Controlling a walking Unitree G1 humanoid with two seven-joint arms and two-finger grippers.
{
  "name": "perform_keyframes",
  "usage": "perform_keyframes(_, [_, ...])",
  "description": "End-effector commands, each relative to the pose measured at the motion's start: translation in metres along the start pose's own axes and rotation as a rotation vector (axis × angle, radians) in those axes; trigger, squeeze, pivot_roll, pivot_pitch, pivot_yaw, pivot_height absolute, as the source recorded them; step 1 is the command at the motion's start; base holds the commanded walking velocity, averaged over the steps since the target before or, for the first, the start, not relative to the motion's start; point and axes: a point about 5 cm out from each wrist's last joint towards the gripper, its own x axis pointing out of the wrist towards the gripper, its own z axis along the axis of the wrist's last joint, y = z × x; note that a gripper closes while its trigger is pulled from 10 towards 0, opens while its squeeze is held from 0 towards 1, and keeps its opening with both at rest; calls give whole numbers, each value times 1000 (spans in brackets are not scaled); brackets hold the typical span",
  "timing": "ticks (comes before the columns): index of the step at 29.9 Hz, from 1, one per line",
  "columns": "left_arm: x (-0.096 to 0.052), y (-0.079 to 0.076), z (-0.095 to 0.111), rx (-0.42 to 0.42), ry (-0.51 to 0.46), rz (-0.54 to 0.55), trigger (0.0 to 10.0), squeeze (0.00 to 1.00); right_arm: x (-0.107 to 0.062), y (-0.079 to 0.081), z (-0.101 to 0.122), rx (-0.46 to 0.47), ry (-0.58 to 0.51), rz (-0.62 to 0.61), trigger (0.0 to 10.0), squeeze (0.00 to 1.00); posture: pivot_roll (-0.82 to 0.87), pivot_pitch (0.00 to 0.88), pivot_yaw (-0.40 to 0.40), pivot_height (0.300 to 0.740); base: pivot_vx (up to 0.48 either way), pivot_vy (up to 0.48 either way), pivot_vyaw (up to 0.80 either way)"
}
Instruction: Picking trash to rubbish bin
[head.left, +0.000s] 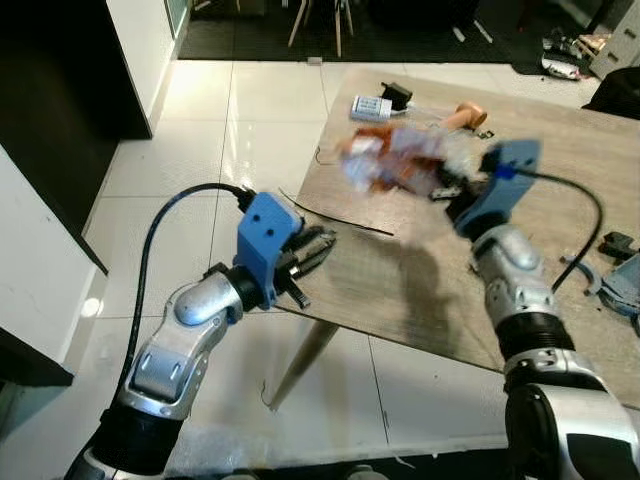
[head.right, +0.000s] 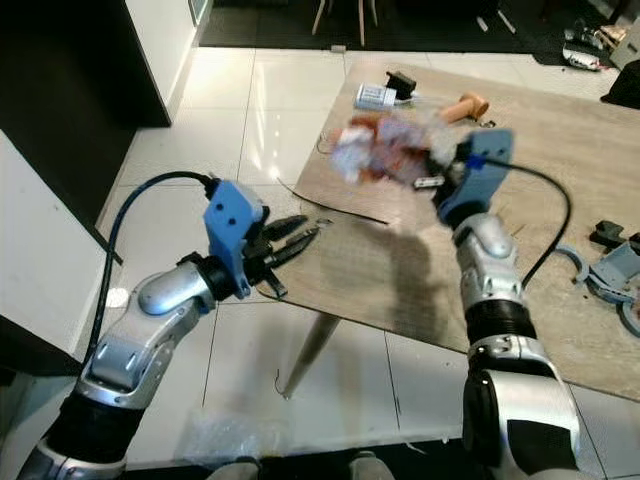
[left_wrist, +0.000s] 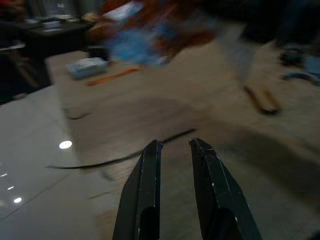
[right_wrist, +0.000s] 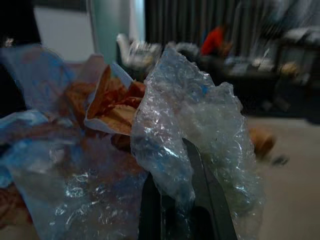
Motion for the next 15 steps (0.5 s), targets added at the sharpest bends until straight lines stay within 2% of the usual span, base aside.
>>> perform_keyframes(1, [0,0,-1,-13,-10,15,10000,0,-6,-8,-1,9,10,-41,10000,0,-70,113,-13,740,0,0,0])
perform_keyframes(4, [-1,4,1,-23,-23,55,10000,0,-10,-13,5,-14,-12,-90,10000,0,-63,113,-18,740,0,0,0])
perform_keyframes(6, [-3,10,0,-18,-25,124,10000,0,-21,-24,9,-54,-64,-210,10000,0,-63,106,-16,740,0,0,0])
perform_keyframes(7, [-4,15,-4,-10,3,180,10000,0,-28,-29,6,-69,-63,-266,10000,0,-63,104,-15,740,0,0,0])
perform_keyframes(10, [-9,31,-19,12,88,333,10000,0,-44,-27,-8,-151,10,-291,10000,0,-65,99,-8,740,0,0,0])
perform_keyframes(11, [-9,31,-19,12,88,333,10000,0,-44,-27,-8,-151,10,-291,10000,0,-65,99,-8,740,0,0,0])
perform_keyframes(13, [-15,40,-21,-17,88,419,10000,0,-57,-26,-15,-188,68,-325,10000,0,-72,95,-4,740,0,0,0])
perform_keyframes(15, [-17,42,-21,-24,89,435,10000,0,-60,-26,-16,-197,77,-336,10000,0,-72,95,-4,740,0,0,0])
